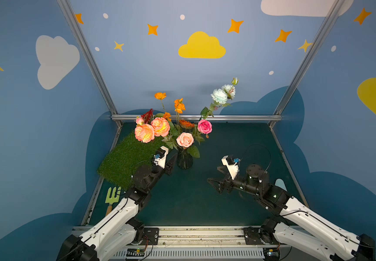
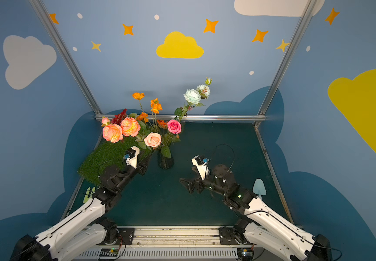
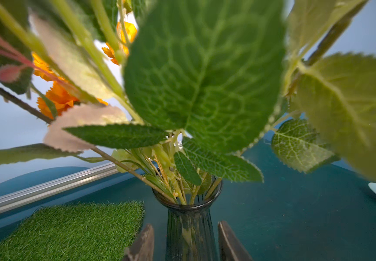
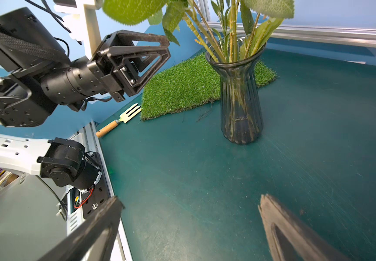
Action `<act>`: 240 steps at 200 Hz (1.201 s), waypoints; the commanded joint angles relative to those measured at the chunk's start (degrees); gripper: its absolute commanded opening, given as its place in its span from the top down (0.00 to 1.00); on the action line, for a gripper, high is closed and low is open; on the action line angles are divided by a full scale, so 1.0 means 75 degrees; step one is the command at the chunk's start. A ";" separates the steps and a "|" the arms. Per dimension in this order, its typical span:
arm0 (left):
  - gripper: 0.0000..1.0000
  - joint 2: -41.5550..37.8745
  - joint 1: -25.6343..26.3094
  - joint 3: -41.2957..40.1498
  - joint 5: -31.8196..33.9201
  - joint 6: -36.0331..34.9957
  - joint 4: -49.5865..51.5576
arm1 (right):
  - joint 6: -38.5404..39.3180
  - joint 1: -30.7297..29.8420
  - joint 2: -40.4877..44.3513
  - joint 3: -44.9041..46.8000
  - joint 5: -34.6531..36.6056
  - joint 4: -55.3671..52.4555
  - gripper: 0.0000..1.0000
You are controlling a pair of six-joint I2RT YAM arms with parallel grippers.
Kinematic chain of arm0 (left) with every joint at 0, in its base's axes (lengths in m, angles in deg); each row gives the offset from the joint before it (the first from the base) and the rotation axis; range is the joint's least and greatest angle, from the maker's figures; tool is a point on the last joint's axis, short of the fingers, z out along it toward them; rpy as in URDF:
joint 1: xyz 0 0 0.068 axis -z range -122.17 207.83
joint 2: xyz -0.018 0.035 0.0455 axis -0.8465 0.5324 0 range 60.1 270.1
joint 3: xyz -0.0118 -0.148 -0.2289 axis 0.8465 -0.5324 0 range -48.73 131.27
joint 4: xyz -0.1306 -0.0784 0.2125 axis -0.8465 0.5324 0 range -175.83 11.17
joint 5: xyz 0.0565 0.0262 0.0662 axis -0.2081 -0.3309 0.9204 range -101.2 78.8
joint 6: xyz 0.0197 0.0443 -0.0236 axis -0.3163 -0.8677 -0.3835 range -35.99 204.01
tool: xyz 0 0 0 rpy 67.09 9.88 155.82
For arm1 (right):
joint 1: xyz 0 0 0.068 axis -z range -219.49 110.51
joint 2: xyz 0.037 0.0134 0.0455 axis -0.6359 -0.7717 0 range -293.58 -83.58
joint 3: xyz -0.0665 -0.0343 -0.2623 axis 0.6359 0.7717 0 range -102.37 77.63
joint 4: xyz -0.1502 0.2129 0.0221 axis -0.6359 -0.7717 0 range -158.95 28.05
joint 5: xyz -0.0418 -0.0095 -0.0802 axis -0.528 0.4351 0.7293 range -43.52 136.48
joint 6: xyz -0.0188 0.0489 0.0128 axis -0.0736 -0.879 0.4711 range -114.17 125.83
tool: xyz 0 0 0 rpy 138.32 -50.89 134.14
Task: Pick out pink flowers from the vase
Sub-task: Pick up the flower from the vase.
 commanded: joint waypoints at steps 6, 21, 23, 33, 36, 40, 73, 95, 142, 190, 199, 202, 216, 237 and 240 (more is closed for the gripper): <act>0.56 0.0283 0.0023 0.0205 0.0078 -0.0072 -0.0808 | -0.0011 -0.0047 -0.0030 -0.0131 -0.0023 0.0166 0.03; 0.56 0.0335 0.0019 0.0121 0.0114 0.0005 -0.1168 | -0.0017 -0.0048 -0.0009 -0.0119 -0.0005 0.0164 0.03; 0.55 0.0340 0.0019 0.0119 0.0132 0.0007 -0.1201 | -0.0025 -0.0047 -0.0006 -0.0112 -0.0002 0.0163 0.03; 0.55 0.0360 0.0025 0.0129 0.0290 0.0008 -0.1292 | -0.0012 -0.0047 0.0006 -0.0094 0.0022 0.0166 0.03; 0.54 0.0373 0.0020 0.0131 0.0358 0.0018 -0.1304 | -0.0017 -0.0047 0.0016 -0.0087 0.0022 0.0146 0.03; 0.54 0.0390 0.0019 0.0150 0.0449 0.0040 -0.1301 | -0.0024 -0.0047 0.0015 -0.0076 0.0033 0.0146 0.03; 0.51 0.0671 -0.0001 0.0310 0.0753 0.0137 -0.1587 | -0.0015 -0.0048 0.0073 -0.0063 0.0054 0.0129 0.03; 0.50 0.0947 -0.0016 0.0423 0.0703 0.0149 -0.1724 | 0.0016 -0.0047 0.0088 -0.0066 0.0092 0.0120 0.03; 0.49 0.1372 -0.0028 0.0399 0.0809 0.0221 -0.2420 | 0.0078 -0.0053 0.0053 -0.0133 0.0092 -0.0015 0.03; 0.52 0.1811 -0.0118 0.0351 0.0563 0.0315 -0.3390 | 0.0109 -0.0065 -0.0064 -0.0133 0.0080 -0.0065 0.03; 0.52 0.1858 -0.0161 0.0353 0.0475 0.0376 -0.3493 | 0.0099 -0.0070 -0.0085 -0.0133 0.0091 -0.0060 0.03; 0.52 0.1861 -0.0167 0.0359 0.0452 0.0396 -0.3510 | 0.0101 -0.0063 -0.0087 -0.0133 0.0092 -0.0057 0.03; 0.53 0.1906 -0.0255 0.0377 0.0230 0.0554 -0.3620 | 0.0078 -0.0060 -0.0122 -0.0133 0.0101 -0.0007 0.03; 0.54 0.1990 -0.0318 0.0405 -0.0040 0.0726 -0.3838 | 0.0061 -0.0061 -0.0193 -0.0133 0.0081 0.0073 0.03; 0.55 0.2009 -0.0338 0.0421 -0.0061 0.0759 -0.3841 | 0.0059 -0.0069 -0.0214 -0.0133 0.0081 0.0089 0.03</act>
